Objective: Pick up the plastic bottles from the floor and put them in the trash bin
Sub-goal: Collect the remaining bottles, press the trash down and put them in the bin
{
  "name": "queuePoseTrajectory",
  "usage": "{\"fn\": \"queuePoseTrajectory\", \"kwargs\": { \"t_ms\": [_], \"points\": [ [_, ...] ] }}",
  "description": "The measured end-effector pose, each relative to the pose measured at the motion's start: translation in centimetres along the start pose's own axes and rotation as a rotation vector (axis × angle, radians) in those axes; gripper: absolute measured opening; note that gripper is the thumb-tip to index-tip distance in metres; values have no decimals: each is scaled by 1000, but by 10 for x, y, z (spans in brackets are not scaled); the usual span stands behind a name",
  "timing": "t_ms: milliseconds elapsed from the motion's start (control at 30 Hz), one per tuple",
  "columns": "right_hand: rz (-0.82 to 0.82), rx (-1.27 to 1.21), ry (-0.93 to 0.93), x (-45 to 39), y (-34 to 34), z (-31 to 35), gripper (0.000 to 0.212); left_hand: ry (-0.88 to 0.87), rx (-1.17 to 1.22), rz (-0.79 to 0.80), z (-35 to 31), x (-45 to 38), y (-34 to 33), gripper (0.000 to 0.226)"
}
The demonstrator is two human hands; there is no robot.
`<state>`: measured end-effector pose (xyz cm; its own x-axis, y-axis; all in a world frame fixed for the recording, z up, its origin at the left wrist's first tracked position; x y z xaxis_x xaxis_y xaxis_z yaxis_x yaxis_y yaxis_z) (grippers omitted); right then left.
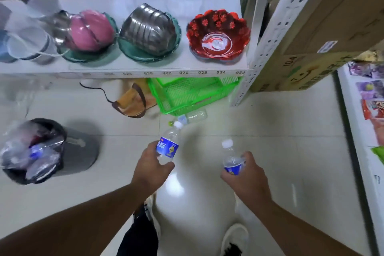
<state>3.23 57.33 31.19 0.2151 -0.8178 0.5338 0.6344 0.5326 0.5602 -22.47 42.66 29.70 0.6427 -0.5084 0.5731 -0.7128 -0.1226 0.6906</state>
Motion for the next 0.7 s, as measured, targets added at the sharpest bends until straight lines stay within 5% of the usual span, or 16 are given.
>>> {"fn": "queuePoseTrajectory", "kwargs": {
  "t_ms": [200,400,700],
  "points": [
    [163,80,25,61,-12,23,58,332,286,-47,64,49,25,47],
    [235,126,45,103,-87,67,58,307,360,-46,155,83,86,50],
    [464,122,73,223,-304,159,69,250,411,-70,354,143,228,57]
  ]
}}
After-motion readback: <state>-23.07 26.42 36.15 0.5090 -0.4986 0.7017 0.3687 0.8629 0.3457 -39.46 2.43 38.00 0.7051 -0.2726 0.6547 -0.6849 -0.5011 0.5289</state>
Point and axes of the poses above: each hand's wrist, its own x-axis away from the middle knuckle, its own y-axis out of the back of the hand, z = x × y, the point moved 1 cm from there along -x, towards the middle knuckle, and after that the axes turned 12 degrees about -x, right-handed, at the moved point
